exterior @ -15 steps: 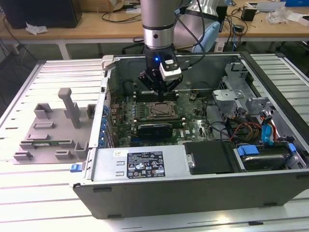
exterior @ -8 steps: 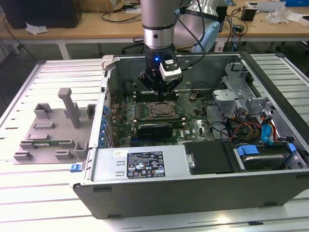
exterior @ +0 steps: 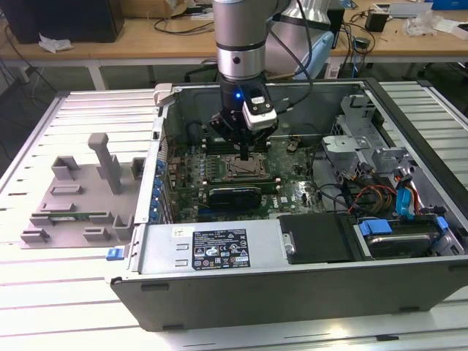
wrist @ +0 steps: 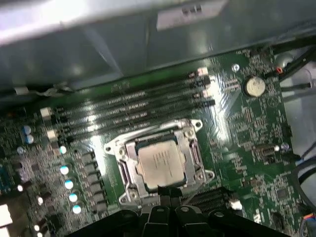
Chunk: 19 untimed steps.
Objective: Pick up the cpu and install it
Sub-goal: 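Install the second cpu locking lever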
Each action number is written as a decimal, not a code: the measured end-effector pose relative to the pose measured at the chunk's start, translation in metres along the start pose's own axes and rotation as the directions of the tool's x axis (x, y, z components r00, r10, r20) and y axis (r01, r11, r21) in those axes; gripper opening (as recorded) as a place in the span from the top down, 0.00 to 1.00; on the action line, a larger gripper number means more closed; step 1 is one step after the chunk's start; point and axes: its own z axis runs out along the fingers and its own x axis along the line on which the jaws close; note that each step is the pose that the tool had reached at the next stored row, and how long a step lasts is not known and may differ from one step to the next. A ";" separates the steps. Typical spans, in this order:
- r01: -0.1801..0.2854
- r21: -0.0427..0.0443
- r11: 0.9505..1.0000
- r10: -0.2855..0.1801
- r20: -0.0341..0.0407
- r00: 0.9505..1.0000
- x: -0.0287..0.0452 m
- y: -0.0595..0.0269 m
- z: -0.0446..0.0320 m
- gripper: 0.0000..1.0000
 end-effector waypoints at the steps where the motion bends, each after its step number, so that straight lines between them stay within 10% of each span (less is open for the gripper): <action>1: 0.000 -0.001 1.000 0.000 0.000 1.000 -0.0009 -0.0033 0.0003 0.89; 7: 0.014 -0.007 1.000 -0.014 0.000 1.000 -0.0050 -0.0187 0.0019 0.89; 14: 0.110 -0.021 0.994 -0.109 0.029 0.994 -0.0052 -0.0201 0.0043 0.89; 18: 0.115 -0.047 0.992 -0.114 0.035 0.993 -0.0056 -0.0296 0.0060 0.89; 19: 0.114 -0.065 0.991 -0.112 0.035 0.993 -0.0055 -0.0314 0.0062 0.89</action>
